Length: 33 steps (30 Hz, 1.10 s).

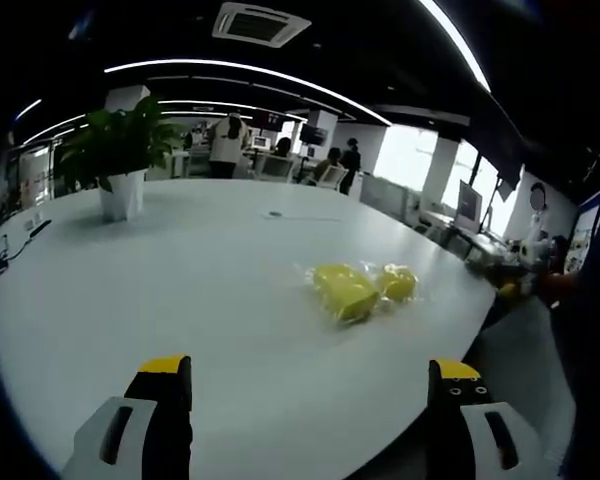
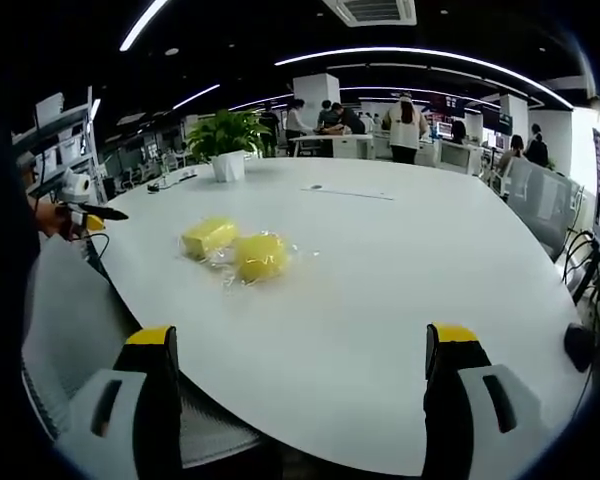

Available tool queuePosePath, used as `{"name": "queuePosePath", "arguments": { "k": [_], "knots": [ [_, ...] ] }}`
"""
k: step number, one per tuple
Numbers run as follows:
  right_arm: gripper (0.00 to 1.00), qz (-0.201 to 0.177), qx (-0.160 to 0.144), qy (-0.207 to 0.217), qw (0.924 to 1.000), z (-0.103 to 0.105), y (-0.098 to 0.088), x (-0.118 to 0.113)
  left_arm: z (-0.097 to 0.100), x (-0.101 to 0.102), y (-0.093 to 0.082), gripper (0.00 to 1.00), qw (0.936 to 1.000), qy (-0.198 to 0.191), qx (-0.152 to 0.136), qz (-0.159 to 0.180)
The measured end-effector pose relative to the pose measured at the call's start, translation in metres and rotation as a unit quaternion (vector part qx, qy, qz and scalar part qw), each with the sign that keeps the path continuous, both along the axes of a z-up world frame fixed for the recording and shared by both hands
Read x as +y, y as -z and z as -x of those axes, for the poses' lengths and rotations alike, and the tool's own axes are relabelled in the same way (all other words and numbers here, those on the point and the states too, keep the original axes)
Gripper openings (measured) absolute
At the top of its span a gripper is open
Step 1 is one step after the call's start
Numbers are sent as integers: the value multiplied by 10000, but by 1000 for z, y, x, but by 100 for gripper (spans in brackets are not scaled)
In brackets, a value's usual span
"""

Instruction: Compare the silicone blocks by pressing each to a similar depth, holding the contact briefly, and releasing to observe deformation and rebound differences across the visible hardness samples.

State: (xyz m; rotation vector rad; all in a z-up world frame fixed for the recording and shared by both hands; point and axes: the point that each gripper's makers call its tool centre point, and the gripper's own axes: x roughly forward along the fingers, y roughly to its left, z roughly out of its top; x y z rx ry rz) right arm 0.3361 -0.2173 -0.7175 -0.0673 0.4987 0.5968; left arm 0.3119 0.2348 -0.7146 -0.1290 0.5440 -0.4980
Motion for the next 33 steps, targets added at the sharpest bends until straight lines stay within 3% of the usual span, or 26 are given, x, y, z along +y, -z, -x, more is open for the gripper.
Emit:
{"name": "queuePosePath", "arguments": {
  "k": [14,33],
  "knots": [
    [97,-109,8,22,9999,-1,1,2,-10,-15,-10,100,9998,91,-49,156],
    [97,-88,-1,24,10000,-1,0,0,-56,-47,-26,100,9981,283,-146,537]
  ]
}}
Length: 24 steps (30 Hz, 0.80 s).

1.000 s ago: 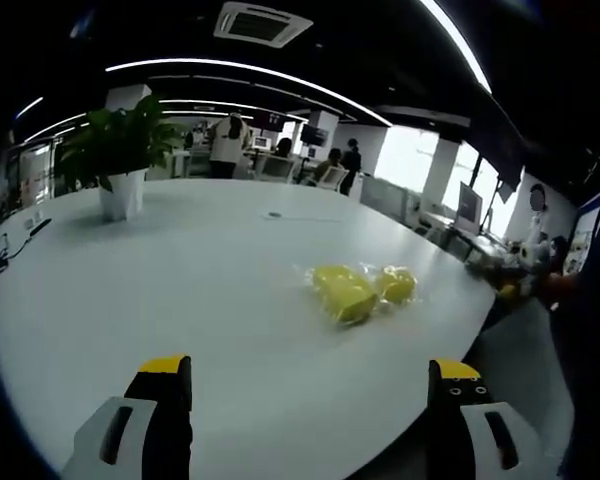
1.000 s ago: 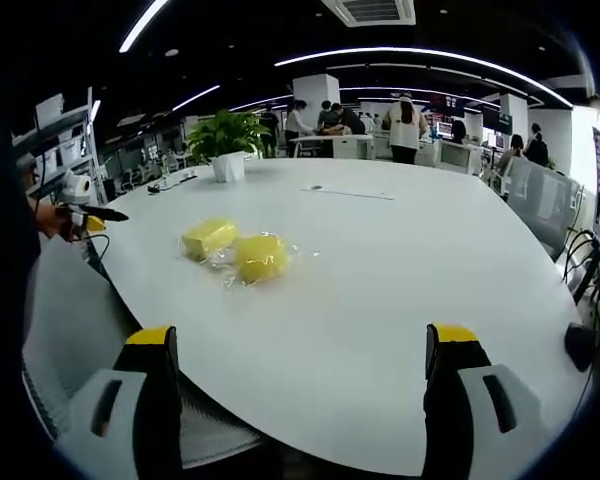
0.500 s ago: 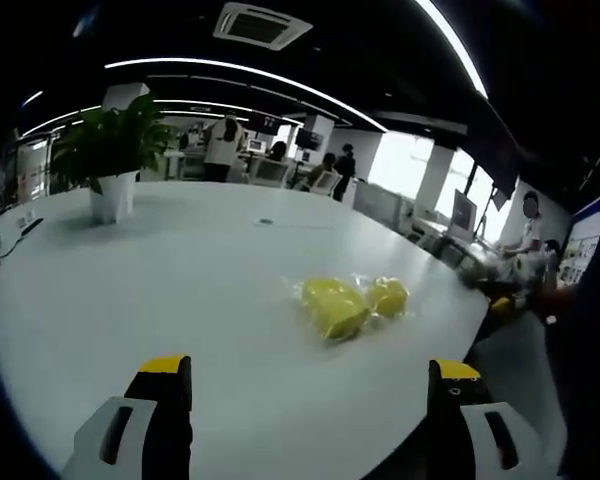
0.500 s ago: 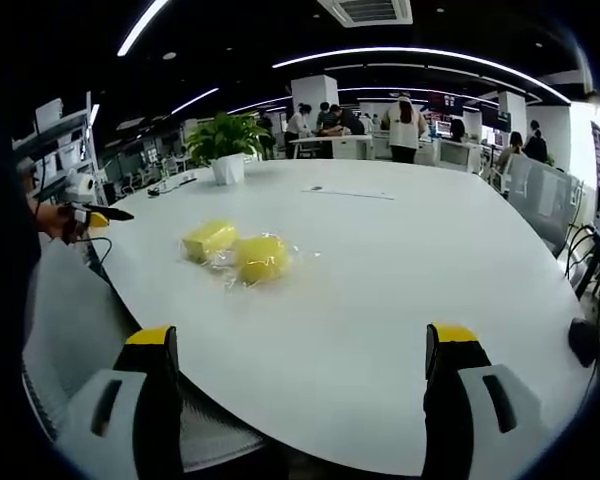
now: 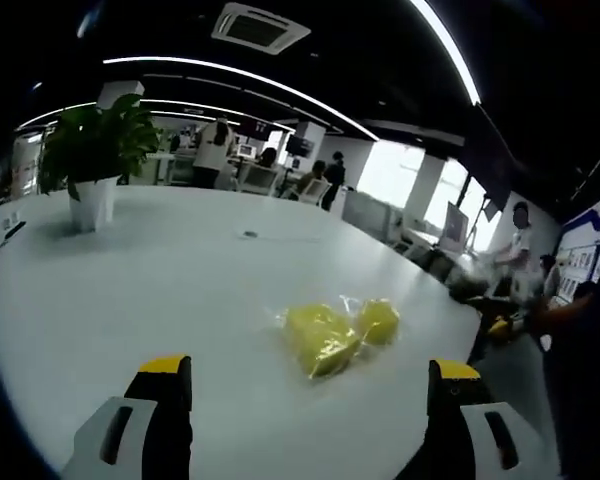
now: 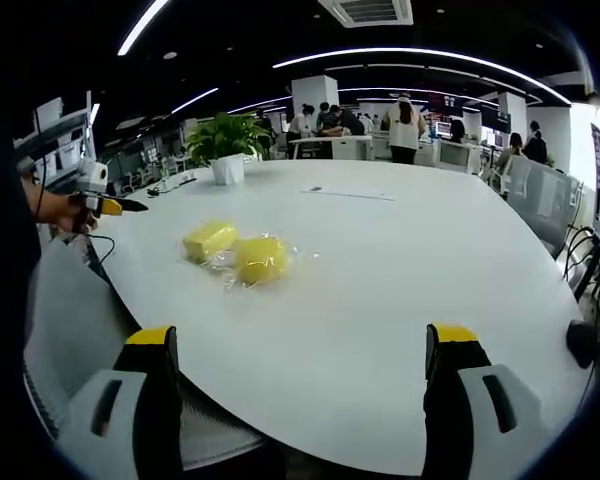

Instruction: Compare the silicone blocks by pressing each to a similar depth, holding the contact briefly, and releasing to observe deformation and rebound differences across the visible hardness samples.

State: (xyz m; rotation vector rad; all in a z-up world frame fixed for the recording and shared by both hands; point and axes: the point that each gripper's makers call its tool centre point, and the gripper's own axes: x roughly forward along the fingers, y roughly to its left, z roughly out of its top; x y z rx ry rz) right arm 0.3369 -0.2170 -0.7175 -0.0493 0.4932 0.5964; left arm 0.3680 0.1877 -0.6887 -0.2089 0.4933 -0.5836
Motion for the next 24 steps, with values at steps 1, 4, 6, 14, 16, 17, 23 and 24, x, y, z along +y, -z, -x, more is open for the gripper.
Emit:
{"name": "queuePosePath", "arguments": {
  "k": [1,4,6,14,16,17,23,24],
  "knots": [
    [97,2,2,6,10000,0,0,0,-3,-3,0,100,10000,28,-1,-4],
    [97,-5,16,20,10000,0,1,-2,-9,-10,-1,100,9999,115,0,-8],
    [97,-4,23,29,10000,0,1,-4,-13,-14,-1,100,9999,152,6,5],
    [97,-51,32,19,10000,-1,0,-4,-35,-21,-3,100,9998,158,64,66],
    [97,-38,34,3,10000,-1,1,-4,-42,-22,-4,100,9998,131,74,132],
    [97,-23,39,-10,10000,-1,1,-3,-44,-23,-4,100,9998,123,81,153],
    [97,-50,24,-5,10000,-3,-1,-2,-60,-30,-1,100,9989,-3,191,431],
    [97,-50,6,-9,10000,-3,-2,-1,-61,-30,-1,100,9986,-35,206,482]
  ]
}}
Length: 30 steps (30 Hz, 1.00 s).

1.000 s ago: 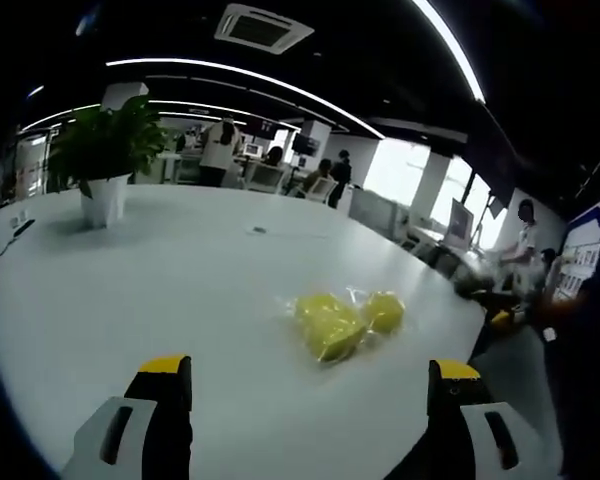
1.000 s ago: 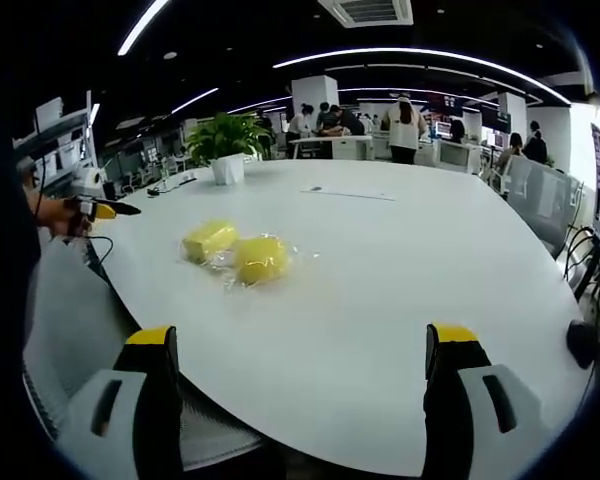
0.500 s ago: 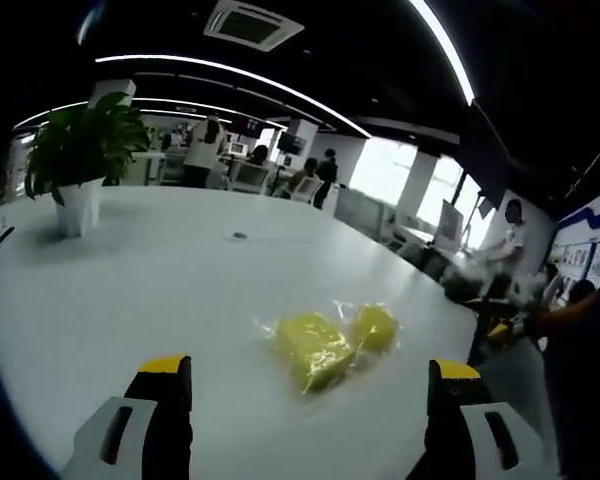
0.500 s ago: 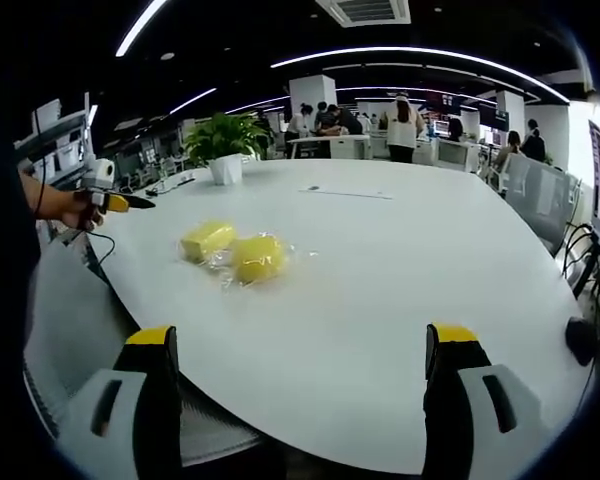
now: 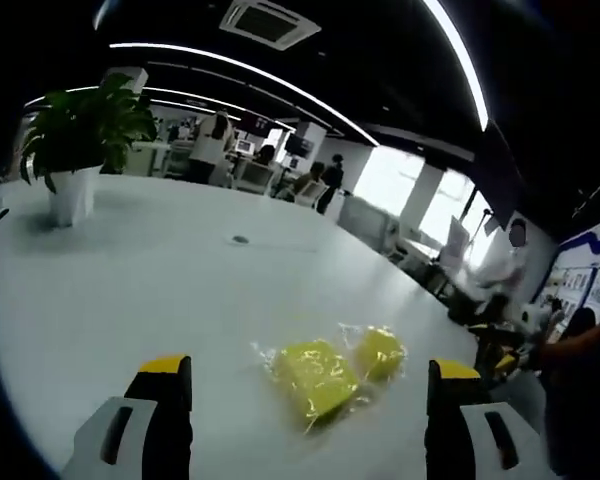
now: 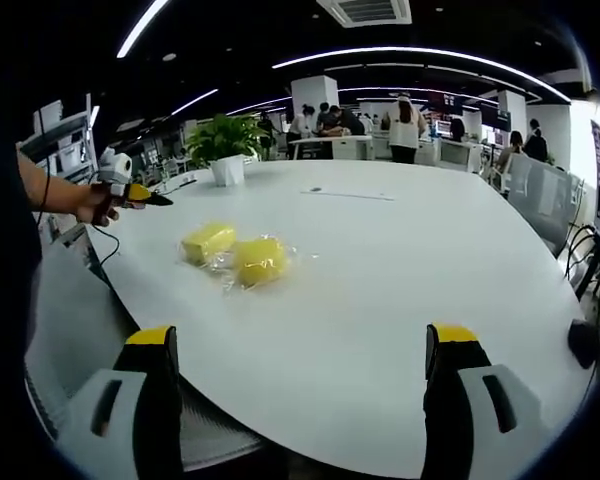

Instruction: Compare the silicone blocks by pressing each to a similar depth, holding the contact briefly, and releasing to observe deformation and rebound differences across the visible hardness samples.

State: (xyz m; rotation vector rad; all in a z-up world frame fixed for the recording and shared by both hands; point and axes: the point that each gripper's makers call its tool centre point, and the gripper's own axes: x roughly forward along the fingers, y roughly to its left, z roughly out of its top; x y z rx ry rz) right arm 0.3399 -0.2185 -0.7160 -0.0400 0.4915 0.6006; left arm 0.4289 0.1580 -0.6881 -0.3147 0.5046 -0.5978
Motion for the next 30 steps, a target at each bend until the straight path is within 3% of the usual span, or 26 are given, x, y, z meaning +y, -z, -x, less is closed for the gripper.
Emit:
{"name": "queuePosePath", "arguments": {
  "k": [2,6,10,15,18,24,26,30],
  "knots": [
    [97,-15,-1,3,10000,0,-1,0,-11,4,3,100,9988,-342,156,317],
    [97,-23,-5,22,10000,-2,-1,0,-25,11,7,99,9956,-682,250,591],
    [97,-33,-15,24,10000,-2,-3,1,-33,10,16,97,9947,-739,365,610],
    [97,-45,11,42,10000,-1,-1,0,-40,2,38,94,9918,-742,792,681],
    [97,-39,39,46,10000,0,1,-1,-42,-6,50,91,9852,-753,1214,950],
    [97,-39,54,81,9999,1,2,-5,-56,-12,59,81,9791,-868,1416,1173],
    [97,-27,59,92,9999,1,1,-6,-60,-10,64,75,9696,-1109,1648,1429],
    [97,-28,74,116,9999,1,1,-7,-67,-7,70,64,9647,-1331,1661,1548]
  ]
}}
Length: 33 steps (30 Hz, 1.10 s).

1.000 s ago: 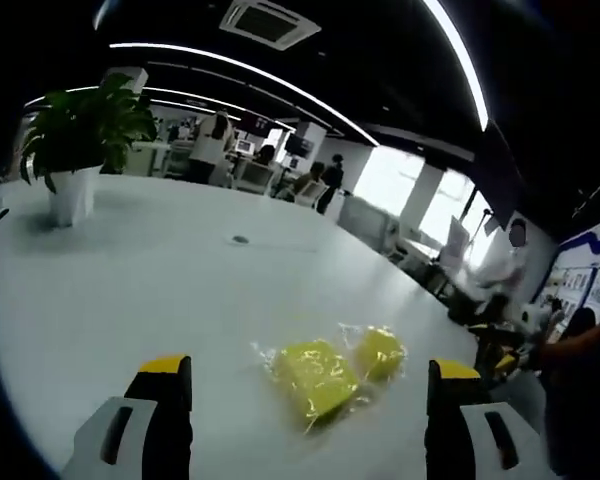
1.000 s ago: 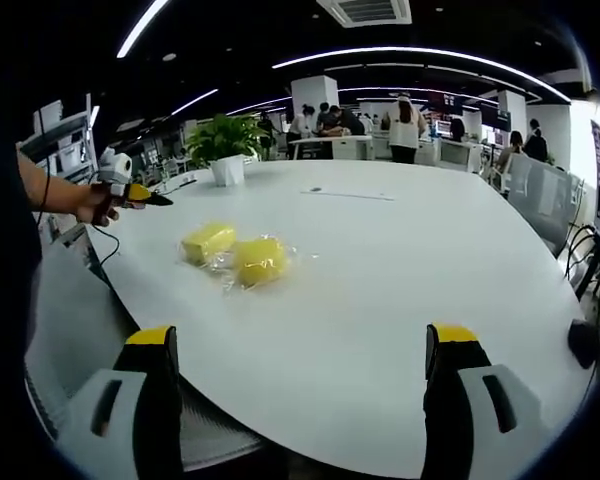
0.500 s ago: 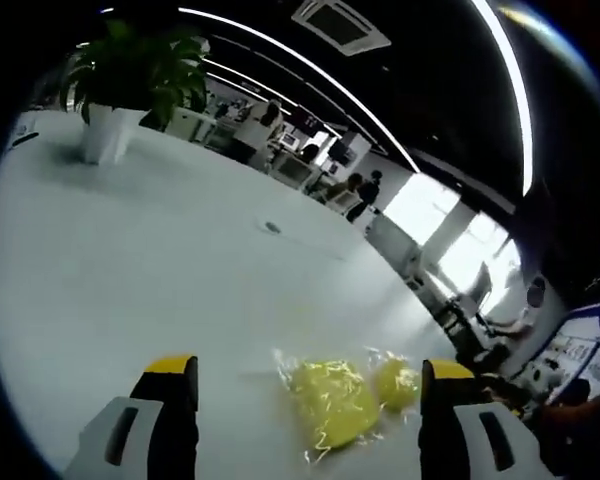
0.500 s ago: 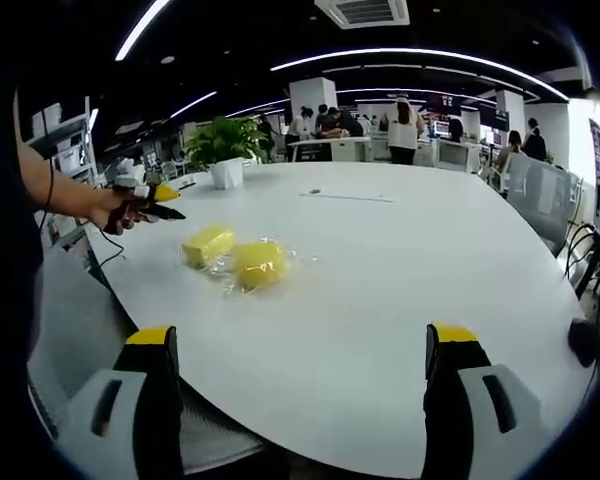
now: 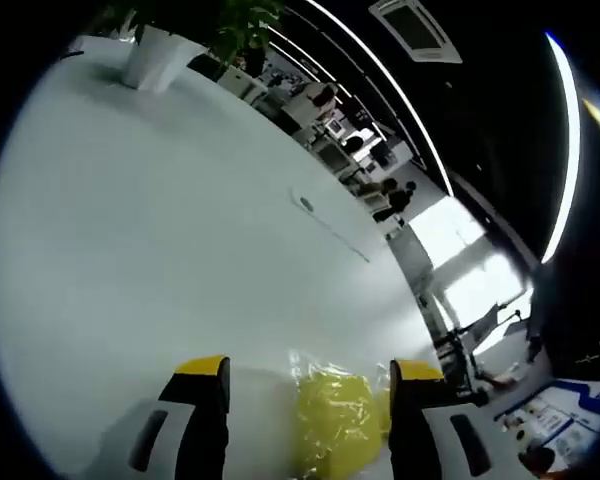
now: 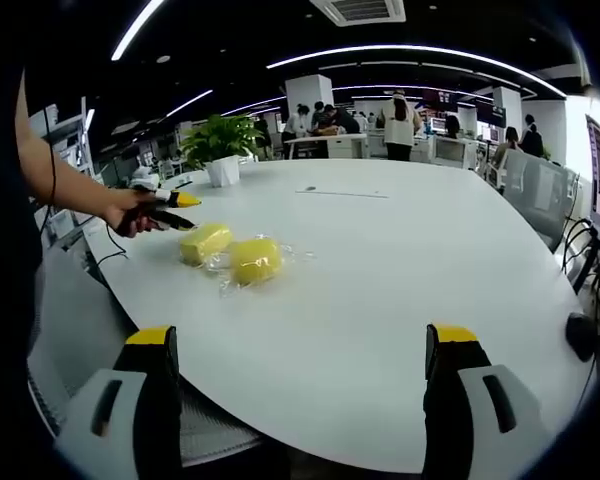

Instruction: Compare the silicone blocks by pressing each to a similar depth, holding the contact briefly, and releasing to observe deformation and rebound differences across the visible hardness samples.

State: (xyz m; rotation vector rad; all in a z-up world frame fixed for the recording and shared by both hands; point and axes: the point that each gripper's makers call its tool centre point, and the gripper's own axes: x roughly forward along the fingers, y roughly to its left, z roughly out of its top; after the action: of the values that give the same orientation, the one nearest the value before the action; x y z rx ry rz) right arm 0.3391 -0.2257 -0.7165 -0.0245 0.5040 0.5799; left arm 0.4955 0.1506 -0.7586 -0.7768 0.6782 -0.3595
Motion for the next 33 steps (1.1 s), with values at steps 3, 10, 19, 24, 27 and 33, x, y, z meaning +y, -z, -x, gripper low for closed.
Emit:
{"name": "queuePosePath", "arguments": {
  "k": [3,10,19,24,27,33],
  "knots": [
    [97,4,13,15,10000,1,1,-1,1,-9,5,55,9998,173,51,33],
    [97,40,36,27,10000,5,-1,-2,2,-20,12,33,9984,302,299,361],
    [97,100,53,49,9999,6,-3,-7,0,-22,19,13,9966,120,538,615],
    [97,95,59,72,9999,4,-4,-8,0,-21,22,14,9940,16,658,871],
    [97,107,66,54,9999,4,-3,-8,6,-27,21,17,9926,141,727,960],
    [97,116,77,36,9999,3,-4,-9,16,-26,21,4,9946,652,537,607]
  ]
}}
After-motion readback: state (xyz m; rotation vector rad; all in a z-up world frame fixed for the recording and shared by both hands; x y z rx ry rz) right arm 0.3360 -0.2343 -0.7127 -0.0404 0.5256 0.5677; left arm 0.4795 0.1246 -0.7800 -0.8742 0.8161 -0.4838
